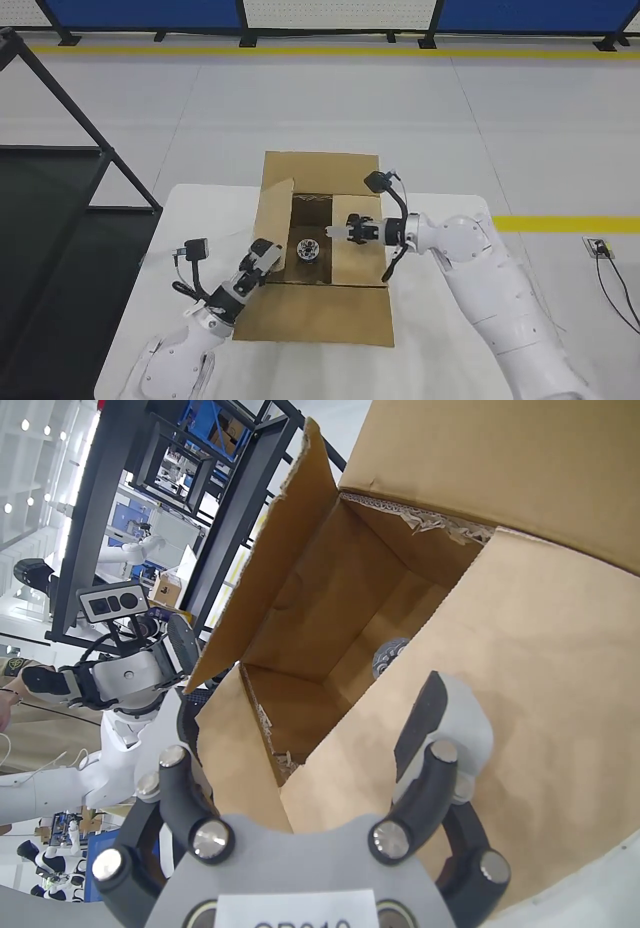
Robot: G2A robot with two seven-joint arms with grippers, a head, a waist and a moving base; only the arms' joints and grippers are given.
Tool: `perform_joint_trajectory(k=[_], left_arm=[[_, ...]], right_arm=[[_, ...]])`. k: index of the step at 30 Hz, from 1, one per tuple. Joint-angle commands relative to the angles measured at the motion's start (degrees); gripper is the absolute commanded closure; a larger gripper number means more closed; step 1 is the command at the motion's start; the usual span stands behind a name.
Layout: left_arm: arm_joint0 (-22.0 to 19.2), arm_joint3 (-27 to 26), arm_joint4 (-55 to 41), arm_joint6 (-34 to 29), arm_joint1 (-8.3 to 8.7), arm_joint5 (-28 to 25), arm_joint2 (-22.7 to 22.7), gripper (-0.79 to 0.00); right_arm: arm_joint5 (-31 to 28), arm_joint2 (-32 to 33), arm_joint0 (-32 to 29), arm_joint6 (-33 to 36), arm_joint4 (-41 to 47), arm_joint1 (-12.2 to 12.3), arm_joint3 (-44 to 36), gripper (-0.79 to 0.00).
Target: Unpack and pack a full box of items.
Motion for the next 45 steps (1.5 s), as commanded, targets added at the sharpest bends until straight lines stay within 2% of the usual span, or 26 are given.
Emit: perform_joint_trajectory(k=[1,9,17,23,33,45], left_arm=[[-1.43,1.20,-0.86,-0.84,-0.12,1.23,0.90,-0.785],[-5.26,5.96,-5.81,-3.81,-0.54,5.08,2.89,-0.785],[-7.35,9.45,-7.59,-5.48,-0.66,8.00,3.45,-0.785],[-8.61,10.05,-8.43,-3.81,-0.98,10.47,4.21,-0.785],[-8.61,10.05,-8.43,-3.81,-0.98,10.47,4.21,-0.785],[-7.78,9.77,-5.92,-4.08,-0.98,14.45,5.17,-0.785]], right_arm=[[-0.15,-0.13,-0.06,-0.29,-0.05,0.08,0.13,-0.785],[-1.81,-1.41,0.01,-0.73,-0.75,0.32,0.32,-0.785],[-3.17,-2.95,0.50,-1.18,-1.80,0.45,0.51,-0.785],[-4.11,-3.54,0.76,-1.65,-1.47,0.58,1.06,-0.785],[-4.64,-4.20,1.02,-2.22,-0.85,0.88,1.50,-0.785],[-4.85,-4.91,0.86,-2.59,-0.52,1.29,1.15,-0.785]])
